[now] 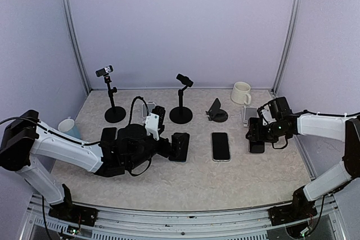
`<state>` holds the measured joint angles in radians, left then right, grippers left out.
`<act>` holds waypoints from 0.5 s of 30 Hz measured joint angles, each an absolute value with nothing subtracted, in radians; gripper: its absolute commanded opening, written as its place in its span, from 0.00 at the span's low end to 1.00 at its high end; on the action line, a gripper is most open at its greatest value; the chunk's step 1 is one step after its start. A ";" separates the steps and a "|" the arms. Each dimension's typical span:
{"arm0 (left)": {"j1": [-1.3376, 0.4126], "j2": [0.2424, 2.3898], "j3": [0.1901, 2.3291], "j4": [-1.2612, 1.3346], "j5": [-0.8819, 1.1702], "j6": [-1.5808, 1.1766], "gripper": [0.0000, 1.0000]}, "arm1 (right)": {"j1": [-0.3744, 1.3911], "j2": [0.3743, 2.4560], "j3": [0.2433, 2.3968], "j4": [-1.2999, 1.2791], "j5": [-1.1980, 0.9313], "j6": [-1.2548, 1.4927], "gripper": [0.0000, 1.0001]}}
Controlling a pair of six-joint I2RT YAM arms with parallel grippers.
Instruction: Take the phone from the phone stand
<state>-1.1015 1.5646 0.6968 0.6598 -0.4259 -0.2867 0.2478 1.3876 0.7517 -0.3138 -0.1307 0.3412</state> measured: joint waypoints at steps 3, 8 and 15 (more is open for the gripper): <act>-1.102 1.565 0.697 0.661 -0.426 -0.287 0.99 | 0.267 1.397 0.746 -0.299 -0.115 0.353 0.62; -1.102 1.565 0.697 0.665 -0.426 -0.287 0.99 | 0.292 1.426 0.734 -0.284 -0.085 0.368 0.64; -1.102 1.565 0.697 0.665 -0.426 -0.287 0.99 | 0.312 1.461 0.717 -0.271 -0.052 0.384 0.68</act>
<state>-1.1015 1.5654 0.6968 0.6651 -0.4263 -0.2867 0.3122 1.4612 0.7166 -0.2714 -0.0517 0.3836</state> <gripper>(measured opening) 0.989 0.734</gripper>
